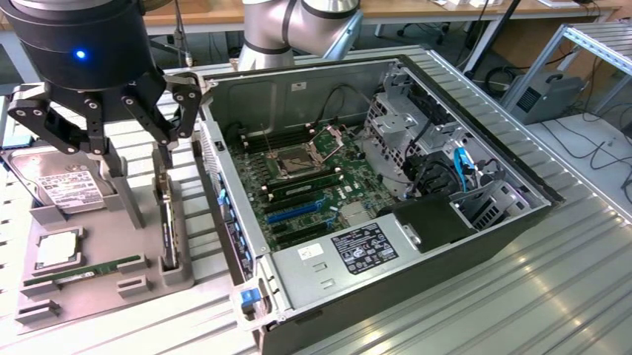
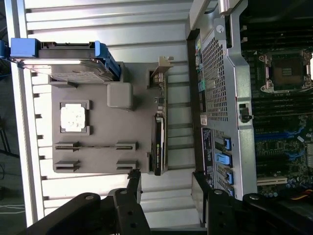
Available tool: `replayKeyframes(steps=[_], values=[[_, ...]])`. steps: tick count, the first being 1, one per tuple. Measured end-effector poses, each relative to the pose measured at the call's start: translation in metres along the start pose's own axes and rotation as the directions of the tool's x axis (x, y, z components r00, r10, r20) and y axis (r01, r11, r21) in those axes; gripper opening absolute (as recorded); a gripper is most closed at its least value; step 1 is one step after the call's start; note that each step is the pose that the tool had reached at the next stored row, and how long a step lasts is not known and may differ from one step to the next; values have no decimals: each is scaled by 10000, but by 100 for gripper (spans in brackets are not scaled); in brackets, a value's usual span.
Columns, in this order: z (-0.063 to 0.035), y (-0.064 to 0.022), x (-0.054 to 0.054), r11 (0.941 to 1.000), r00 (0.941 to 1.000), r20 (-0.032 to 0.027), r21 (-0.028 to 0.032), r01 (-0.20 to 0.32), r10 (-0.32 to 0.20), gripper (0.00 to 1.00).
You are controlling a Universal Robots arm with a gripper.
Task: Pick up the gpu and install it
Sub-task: 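Pick up the gpu and move the gpu toward the slot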
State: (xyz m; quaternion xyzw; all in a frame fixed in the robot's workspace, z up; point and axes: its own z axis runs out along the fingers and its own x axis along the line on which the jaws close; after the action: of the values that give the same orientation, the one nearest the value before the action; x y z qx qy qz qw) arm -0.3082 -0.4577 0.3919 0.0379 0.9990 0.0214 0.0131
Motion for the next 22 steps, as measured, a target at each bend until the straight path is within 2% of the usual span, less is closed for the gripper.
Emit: replayKeyframes(steps=[4, 8, 9, 13, 15, 17, 22], values=[[14, -1, 0, 10000, 10000, 0, 0, 0, 0, 54], [132, 19, 11, 10000, 10000, 0, 0, 0, 0, 54], [185, 43, 10, 10000, 10000, 1, -2, 1, -1, 54], [555, 47, -5, 10000, 10000, 1, -1, 1, -1, 54], [663, 57, -34, 10000, 10000, 1, -2, 0, 0, 54], [756, 55, -36, 10000, 10000, 0, -1, 0, 0, 54], [804, 53, -37, 10000, 10000, 1, -1, 0, 0, 54]])
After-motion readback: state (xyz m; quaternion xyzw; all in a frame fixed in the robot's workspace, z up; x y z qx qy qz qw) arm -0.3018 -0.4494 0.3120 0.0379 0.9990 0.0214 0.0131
